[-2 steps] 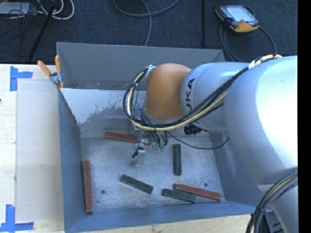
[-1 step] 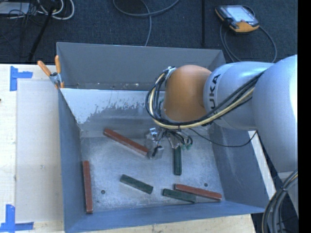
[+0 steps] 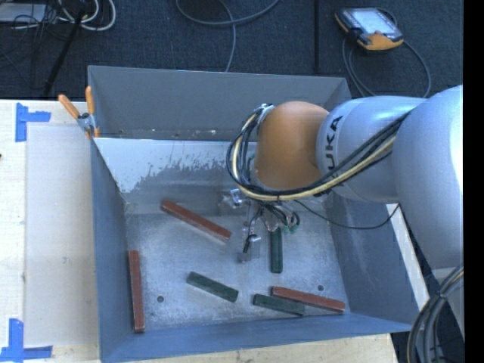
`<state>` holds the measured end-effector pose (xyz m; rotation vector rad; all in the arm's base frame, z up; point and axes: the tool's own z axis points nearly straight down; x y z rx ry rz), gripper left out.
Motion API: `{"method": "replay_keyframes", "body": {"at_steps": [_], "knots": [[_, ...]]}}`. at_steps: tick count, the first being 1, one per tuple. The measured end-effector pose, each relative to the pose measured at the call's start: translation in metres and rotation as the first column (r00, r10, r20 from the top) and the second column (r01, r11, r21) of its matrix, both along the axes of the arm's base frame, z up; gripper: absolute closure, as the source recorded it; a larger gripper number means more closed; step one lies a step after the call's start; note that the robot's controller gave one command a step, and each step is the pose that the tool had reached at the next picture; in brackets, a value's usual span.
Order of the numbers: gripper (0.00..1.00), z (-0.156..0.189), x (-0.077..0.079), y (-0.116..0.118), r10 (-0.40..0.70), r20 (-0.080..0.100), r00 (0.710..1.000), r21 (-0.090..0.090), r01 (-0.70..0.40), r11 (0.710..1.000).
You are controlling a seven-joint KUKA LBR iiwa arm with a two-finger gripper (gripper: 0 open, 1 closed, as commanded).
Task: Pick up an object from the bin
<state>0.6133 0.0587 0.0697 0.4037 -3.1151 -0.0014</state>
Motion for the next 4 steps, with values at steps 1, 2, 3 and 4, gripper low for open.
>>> {"method": "replay_keyframes", "body": {"at_steps": [1, 2, 3, 4], "knots": [[0.00, 0.000, 0.000, 0.000, -0.001, 0.000, 1.000, 0.000, 0.001, 1.000], [0.00, 0.000, -0.007, 0.052, -0.012, 0.001, 1.000, -0.002, 0.012, 1.000], [1.00, 0.002, 0.001, 0.073, -0.152, 0.001, 0.988, 0.000, 0.152, 0.988], [1.00, 0.002, 0.005, 0.060, -0.199, 0.001, 0.980, 0.000, 0.199, 0.980]]}}
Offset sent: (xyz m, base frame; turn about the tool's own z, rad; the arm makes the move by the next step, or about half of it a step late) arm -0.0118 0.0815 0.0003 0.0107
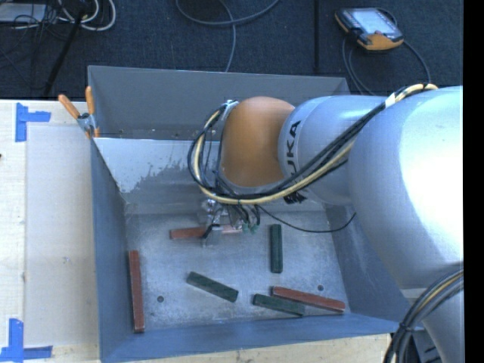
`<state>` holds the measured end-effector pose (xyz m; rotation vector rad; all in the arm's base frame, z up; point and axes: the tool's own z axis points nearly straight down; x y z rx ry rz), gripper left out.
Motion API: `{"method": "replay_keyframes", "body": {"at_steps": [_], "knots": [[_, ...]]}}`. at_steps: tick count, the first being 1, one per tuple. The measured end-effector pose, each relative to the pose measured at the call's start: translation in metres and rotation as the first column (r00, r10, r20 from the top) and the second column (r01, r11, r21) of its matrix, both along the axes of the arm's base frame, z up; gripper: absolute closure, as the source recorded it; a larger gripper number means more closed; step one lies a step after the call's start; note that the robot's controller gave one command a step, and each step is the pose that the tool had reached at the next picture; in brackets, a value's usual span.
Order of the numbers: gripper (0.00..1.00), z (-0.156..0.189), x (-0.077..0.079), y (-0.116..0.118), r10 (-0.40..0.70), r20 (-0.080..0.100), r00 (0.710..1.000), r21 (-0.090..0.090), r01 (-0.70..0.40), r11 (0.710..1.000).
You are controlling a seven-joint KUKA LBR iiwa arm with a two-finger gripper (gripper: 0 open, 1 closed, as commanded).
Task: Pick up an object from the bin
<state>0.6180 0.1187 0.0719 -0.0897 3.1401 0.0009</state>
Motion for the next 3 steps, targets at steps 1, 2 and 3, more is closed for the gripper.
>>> {"method": "replay_keyframes", "body": {"at_steps": [1, 2, 3], "knots": [[1.00, 0.111, -0.015, 0.019, -0.045, 0.000, 0.999, 0.000, 0.045, 0.999], [1.00, 0.111, -0.015, 0.019, -0.045, 0.000, 0.999, 0.000, 0.045, 0.999], [1.00, 0.165, -0.040, -0.004, -0.047, -0.008, 0.999, -0.002, 0.047, 0.999]]}}
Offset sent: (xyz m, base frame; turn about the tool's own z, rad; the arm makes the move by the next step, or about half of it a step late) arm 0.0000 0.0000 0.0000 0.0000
